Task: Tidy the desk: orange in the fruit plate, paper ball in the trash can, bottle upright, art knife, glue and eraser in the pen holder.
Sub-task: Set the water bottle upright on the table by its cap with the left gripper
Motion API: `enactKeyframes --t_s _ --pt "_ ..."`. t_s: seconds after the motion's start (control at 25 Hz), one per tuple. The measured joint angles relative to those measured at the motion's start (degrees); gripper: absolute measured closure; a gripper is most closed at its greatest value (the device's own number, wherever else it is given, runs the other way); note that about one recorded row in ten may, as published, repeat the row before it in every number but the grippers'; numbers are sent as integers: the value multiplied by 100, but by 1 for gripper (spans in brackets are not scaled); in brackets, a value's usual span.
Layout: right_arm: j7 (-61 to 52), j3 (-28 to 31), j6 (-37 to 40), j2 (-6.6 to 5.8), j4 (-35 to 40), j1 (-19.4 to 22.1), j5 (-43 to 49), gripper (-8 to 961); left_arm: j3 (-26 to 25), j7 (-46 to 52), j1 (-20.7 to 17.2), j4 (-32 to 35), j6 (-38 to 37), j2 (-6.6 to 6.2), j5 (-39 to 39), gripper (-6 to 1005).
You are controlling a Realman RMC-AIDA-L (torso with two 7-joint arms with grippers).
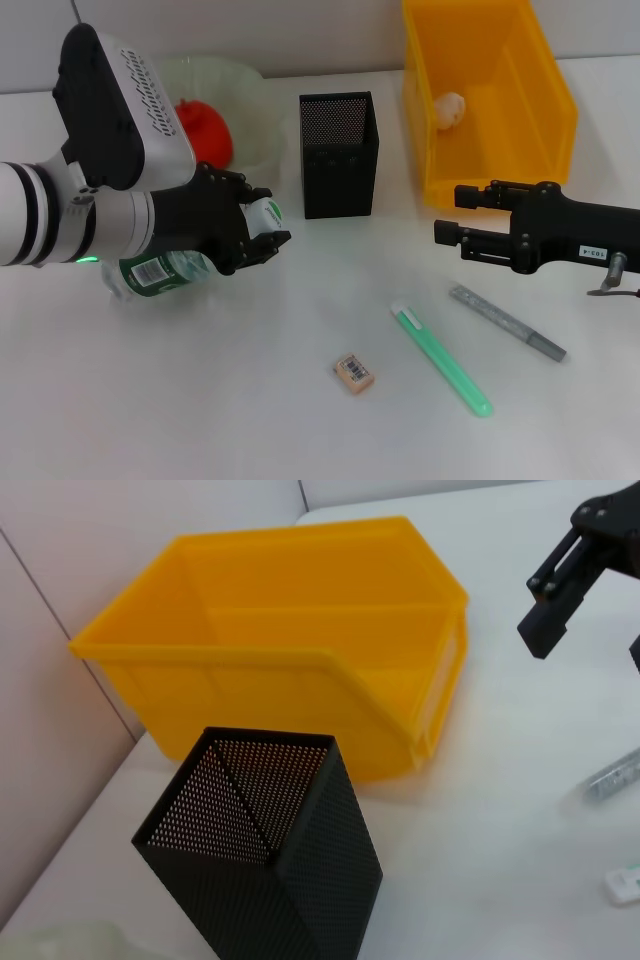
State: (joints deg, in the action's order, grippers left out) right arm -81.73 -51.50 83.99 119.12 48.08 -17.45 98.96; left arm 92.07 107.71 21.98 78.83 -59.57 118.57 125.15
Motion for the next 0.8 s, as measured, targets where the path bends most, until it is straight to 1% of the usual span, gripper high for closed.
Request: enactKeyframes --t_s 0.8 --pt "0 0 -3 6 10 -13 -9 320 39 323 -338 763 -75 14 0 532"
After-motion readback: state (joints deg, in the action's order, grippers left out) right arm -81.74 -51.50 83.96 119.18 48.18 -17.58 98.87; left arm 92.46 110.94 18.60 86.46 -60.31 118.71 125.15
